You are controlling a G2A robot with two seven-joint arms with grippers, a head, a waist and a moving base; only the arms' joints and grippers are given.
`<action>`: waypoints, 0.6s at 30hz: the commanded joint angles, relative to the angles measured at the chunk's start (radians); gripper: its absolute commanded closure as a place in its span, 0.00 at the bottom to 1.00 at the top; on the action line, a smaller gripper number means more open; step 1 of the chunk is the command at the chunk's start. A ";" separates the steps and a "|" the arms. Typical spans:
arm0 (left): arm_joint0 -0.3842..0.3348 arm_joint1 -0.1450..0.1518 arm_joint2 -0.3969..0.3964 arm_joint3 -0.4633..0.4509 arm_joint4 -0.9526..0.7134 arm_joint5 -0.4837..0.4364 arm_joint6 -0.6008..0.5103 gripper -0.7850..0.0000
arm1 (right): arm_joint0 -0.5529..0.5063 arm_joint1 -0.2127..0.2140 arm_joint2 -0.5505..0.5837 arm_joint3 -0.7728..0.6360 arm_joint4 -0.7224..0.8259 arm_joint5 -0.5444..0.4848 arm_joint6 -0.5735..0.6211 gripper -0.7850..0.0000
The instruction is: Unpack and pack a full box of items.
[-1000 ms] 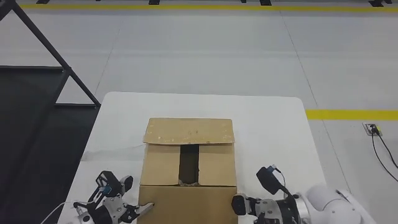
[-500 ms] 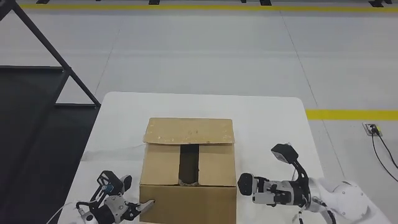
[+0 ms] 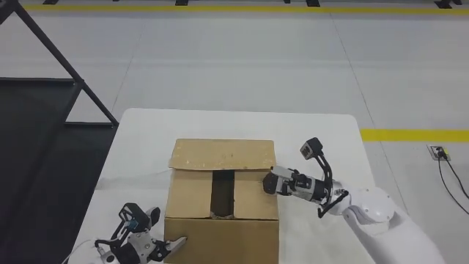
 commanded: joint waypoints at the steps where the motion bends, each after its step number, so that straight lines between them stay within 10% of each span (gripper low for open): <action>1: 0.003 0.001 0.001 -0.002 0.001 0.001 0.004 0.00 | 0.024 -0.010 -0.018 0.029 0.013 0.001 -0.007 0.00; 18: 0.030 0.006 -0.013 -0.004 -0.013 0.014 0.050 0.00 | 0.152 -0.080 -0.051 0.074 -0.018 -0.087 -0.231 0.00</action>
